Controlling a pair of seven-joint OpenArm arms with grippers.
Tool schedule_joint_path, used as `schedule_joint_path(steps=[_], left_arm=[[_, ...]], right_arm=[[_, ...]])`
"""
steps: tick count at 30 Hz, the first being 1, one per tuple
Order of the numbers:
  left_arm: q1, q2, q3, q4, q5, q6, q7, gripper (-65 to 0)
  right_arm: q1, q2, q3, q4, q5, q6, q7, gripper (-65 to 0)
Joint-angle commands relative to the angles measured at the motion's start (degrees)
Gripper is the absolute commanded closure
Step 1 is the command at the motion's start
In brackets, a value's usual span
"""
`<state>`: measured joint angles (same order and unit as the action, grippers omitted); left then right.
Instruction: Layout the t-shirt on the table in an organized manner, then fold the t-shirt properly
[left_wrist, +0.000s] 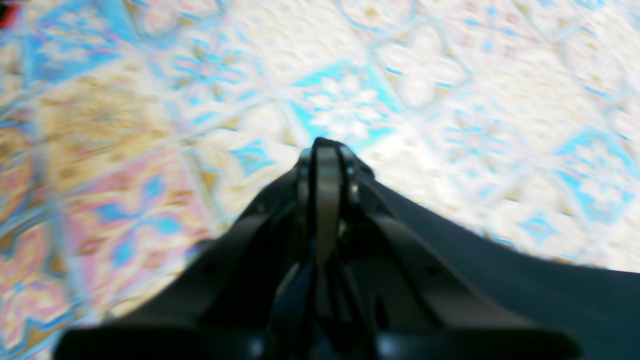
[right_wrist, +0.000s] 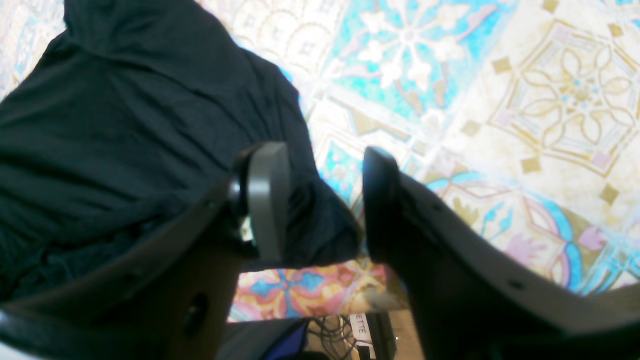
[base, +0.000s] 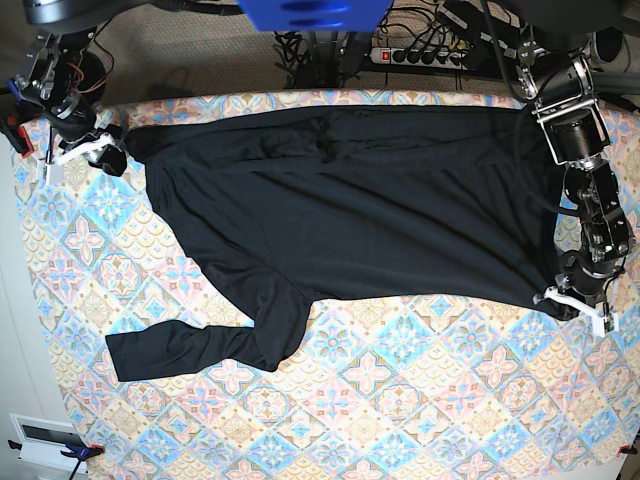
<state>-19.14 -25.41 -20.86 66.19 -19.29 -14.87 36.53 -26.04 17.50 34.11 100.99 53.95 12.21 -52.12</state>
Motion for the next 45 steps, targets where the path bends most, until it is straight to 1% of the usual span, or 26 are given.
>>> schedule_joint_path(steps=[1,4,6,8,10,13,15,17,19,23,25,26,28,33,37,38,39,43,45], left_arm=[[-1.6,-0.7,-0.2,1.2,-0.6,-0.1,-0.4,0.0],[-1.6,-0.5,-0.2,0.9,-0.5,0.0,0.2,-0.4],[-1.6,0.2,-0.6,0.0,-0.6,0.1,0.2,-3.2],[-1.9,0.1,-0.7,-2.0,-0.6,0.1,0.2,-7.8],[-2.0,-0.6,-0.7,-4.2,-0.9,0.1,-0.2,-14.1],[-2.1,-0.6,-1.3,-6.2,-3.2,0.1,-0.3,-21.2],[-2.1,-0.6,-4.1,-7.9,-5.7,0.1,0.2,-25.2],[-2.0,-0.7,-7.0,-10.2,-8.0,0.1,0.3,-27.7],[-1.8,-1.2,-8.9,-11.8,-9.5,0.1,0.3,-28.1],[-1.5,-1.7,-11.4,-12.7,-12.5,0.1,3.1,-28.1],[-1.0,-2.2,-11.7,-12.7,-12.6,0.0,3.6,-28.1],[-0.2,-2.9,-11.7,-12.7,-12.8,0.0,3.4,-28.1],[0.5,-3.2,-11.7,-12.7,-12.8,0.0,3.3,-28.1],[1.9,-3.3,-11.7,-12.8,-12.6,0.0,3.3,-28.3],[2.2,-2.9,-11.4,-12.8,-12.7,0.0,3.3,-28.4],[2.1,-2.2,-11.3,-12.8,-12.4,-0.1,3.3,-28.4],[2.0,-1.4,-10.7,-12.8,-12.2,-0.1,3.3,-28.4],[1.9,-1.0,-5.9,-12.8,-12.7,-0.1,3.3,-28.4],[1.9,-0.4,-4.9,-12.8,-12.8,-0.1,3.3,-28.4]], right_arm=[[0.0,1.1,-0.7,0.9,0.7,0.5,0.8,-23.8],[0.0,1.1,-3.3,0.9,0.7,0.5,0.8,-23.8],[0.0,1.1,-4.5,1.0,0.7,0.5,0.8,-23.8],[0.0,1.3,-5.5,1.0,0.7,0.5,0.8,-23.8],[0.3,1.4,-6.0,1.0,0.7,0.5,0.9,-23.8],[2.4,1.4,-6.2,1.0,0.7,0.5,0.8,-23.8],[3.8,1.5,-7.9,1.2,0.7,0.5,0.8,-23.8],[5.4,2.4,-9.7,2.4,0.2,0.5,0.8,-23.8],[6.5,2.8,-11.6,3.6,-1.8,0.5,0.8,-23.9],[9.3,3.4,-15.7,6.3,-11.4,0.5,0.8,-23.9],[10.5,3.4,-17.8,6.3,-15.6,0.5,0.8,-23.9],[11.5,3.4,-18.7,6.3,-16.7,0.5,0.8,-23.9],[13.7,3.4,-21.0,6.1,-19.0,0.6,0.9,-24.0],[19.5,3.4,-25.8,5.5,-22.1,0.6,1.1,-24.0],[22.2,3.4,-27.2,2.9,-22.3,0.7,1.3,-24.0],[22.7,3.4,-27.2,2.2,-22.3,0.7,1.3,-24.0],[22.8,3.4,-27.2,1.6,-22.3,0.7,1.3,-24.0],[22.8,3.4,-27.2,0.8,-22.3,0.7,1.3,-24.0],[22.8,3.4,-27.2,0.8,-22.3,0.7,1.3,-24.0]])
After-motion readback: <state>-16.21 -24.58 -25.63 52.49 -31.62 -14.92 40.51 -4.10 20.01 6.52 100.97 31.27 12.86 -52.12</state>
